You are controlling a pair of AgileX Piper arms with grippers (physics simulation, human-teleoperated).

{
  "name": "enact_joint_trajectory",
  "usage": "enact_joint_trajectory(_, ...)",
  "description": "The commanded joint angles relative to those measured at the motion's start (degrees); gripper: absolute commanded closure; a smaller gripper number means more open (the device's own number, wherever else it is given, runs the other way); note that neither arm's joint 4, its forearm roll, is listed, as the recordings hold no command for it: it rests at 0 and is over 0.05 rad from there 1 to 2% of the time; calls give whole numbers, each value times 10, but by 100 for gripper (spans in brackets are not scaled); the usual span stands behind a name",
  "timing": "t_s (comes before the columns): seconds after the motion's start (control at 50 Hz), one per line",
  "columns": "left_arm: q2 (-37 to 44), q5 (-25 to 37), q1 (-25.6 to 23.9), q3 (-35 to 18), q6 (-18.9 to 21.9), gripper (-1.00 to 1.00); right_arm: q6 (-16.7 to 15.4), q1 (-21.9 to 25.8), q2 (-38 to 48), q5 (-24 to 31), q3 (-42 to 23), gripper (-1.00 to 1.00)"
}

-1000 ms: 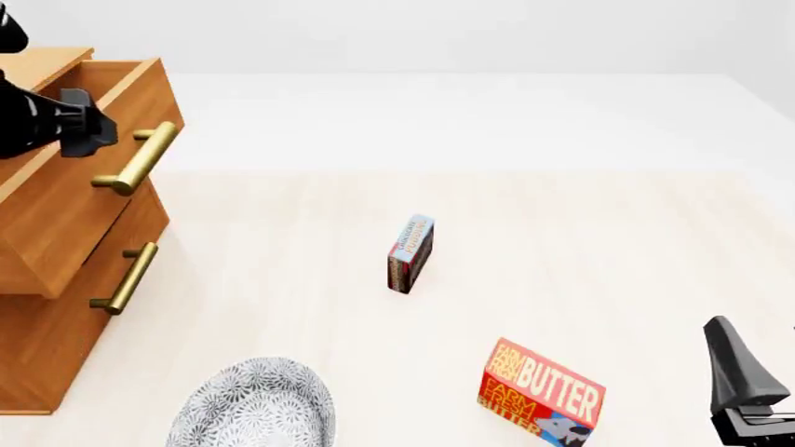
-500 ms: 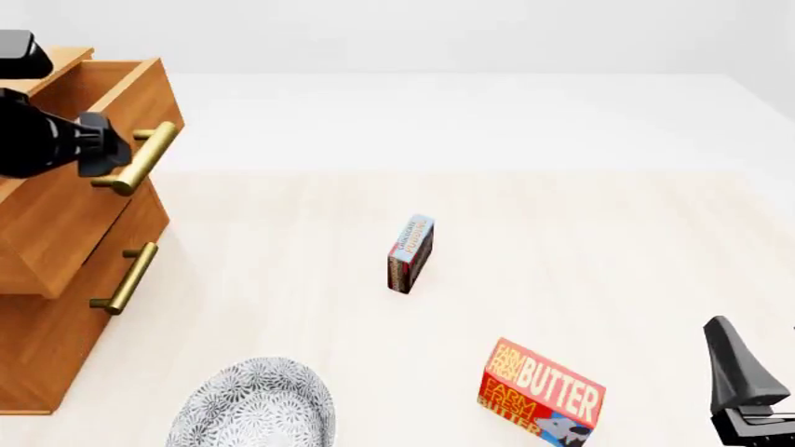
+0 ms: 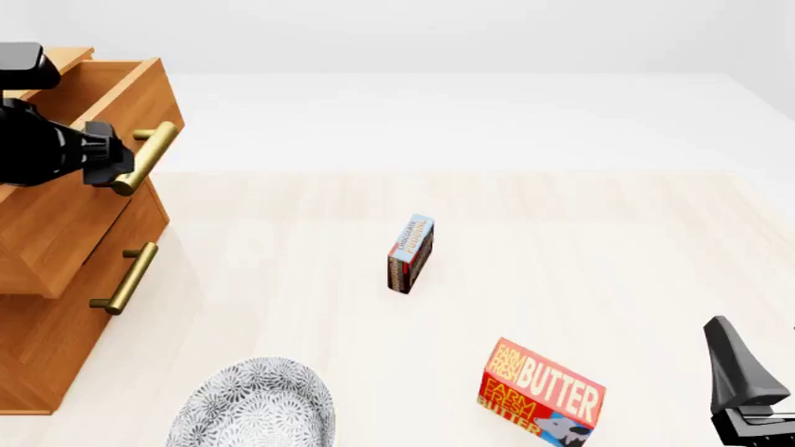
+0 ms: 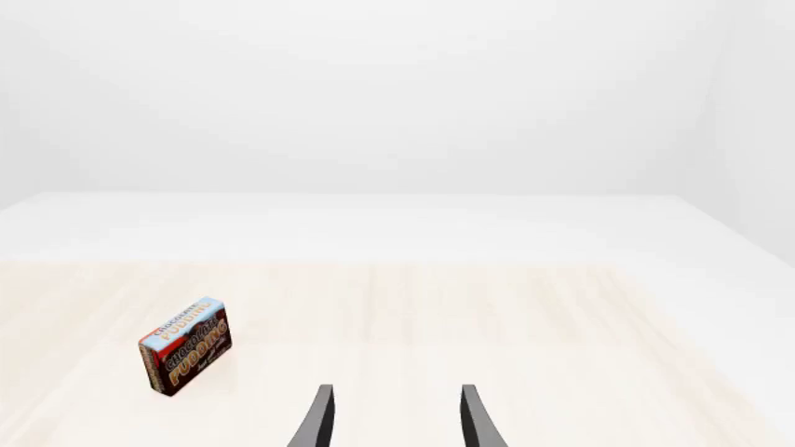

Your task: Put the chocolate pudding in the top drawer of the cabinet and close it.

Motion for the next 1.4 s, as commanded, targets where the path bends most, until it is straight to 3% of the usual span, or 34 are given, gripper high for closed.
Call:
enact_joint_trajectory(0.02,11,-3,-11,8,-2,-100,0,0,0,0,0,-100)
enact_joint_trajectory(1.4,-12,-1,-84,45,-5,-100,0,0,0,0,0,-100)
